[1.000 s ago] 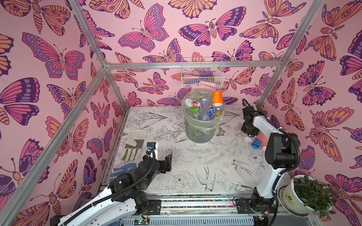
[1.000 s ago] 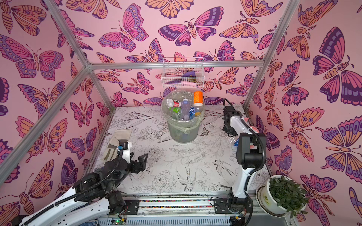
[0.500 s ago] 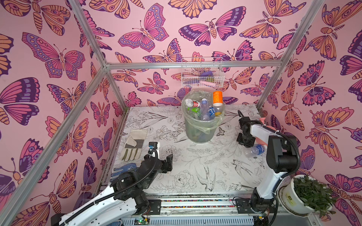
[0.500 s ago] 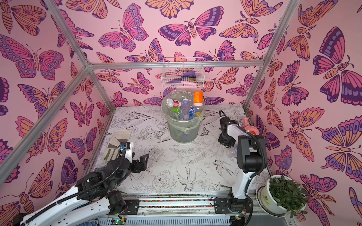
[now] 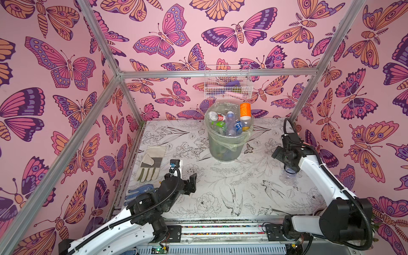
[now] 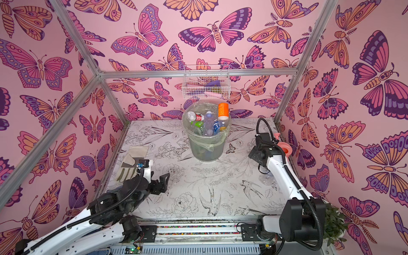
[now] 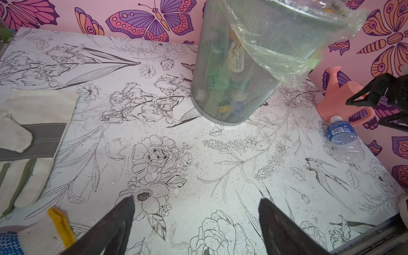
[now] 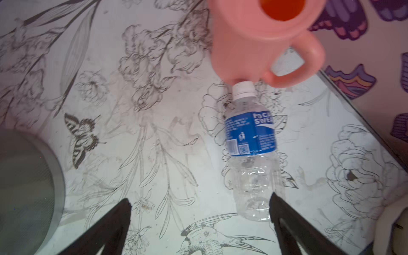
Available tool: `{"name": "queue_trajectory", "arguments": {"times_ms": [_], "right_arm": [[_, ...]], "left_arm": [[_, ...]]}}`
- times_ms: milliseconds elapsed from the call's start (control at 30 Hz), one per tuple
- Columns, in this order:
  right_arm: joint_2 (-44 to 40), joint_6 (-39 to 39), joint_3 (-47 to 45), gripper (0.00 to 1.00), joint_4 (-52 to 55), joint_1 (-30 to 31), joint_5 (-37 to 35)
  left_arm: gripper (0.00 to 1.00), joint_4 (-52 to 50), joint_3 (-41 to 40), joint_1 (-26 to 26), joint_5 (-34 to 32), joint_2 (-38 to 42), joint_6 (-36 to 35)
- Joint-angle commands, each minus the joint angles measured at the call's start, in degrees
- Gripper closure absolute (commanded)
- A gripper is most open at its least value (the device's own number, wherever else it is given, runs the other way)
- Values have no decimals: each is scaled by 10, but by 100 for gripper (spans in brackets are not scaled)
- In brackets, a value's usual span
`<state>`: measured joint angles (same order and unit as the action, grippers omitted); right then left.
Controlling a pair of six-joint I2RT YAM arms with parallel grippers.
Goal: Throw the plastic bottles in the bin
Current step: Rotate the plastic bottle at the middle-right of the table, then pick up the plastic bottle from the middle-right of the table.
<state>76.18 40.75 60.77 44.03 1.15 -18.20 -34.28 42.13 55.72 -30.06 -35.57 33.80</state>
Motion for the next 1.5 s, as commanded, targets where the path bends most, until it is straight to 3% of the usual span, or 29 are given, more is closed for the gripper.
{"name": "queue_trajectory", "arguments": {"times_ms": [0,367,833,1067,1233,1467], "right_arm": [[16,9,-21,1,29,-27,-28],[64,-40,-68,1,-53,-94,3],[165,-93,-60,16,-95,-103,65],[180,-98,-72,36,-110,-103,78],[180,-97,-76,61,-110,-97,92],[102,-98,-57,73,-70,-25,68]], "left_arm": [[10,15,3,-4,5,4,-11],[10,15,-8,-4,1,18,-7],[10,16,-3,-4,0,6,-7],[10,16,-3,-5,-2,2,-8],[11,16,-2,-5,-3,2,-8],[11,15,5,-6,-3,1,-13]]}}
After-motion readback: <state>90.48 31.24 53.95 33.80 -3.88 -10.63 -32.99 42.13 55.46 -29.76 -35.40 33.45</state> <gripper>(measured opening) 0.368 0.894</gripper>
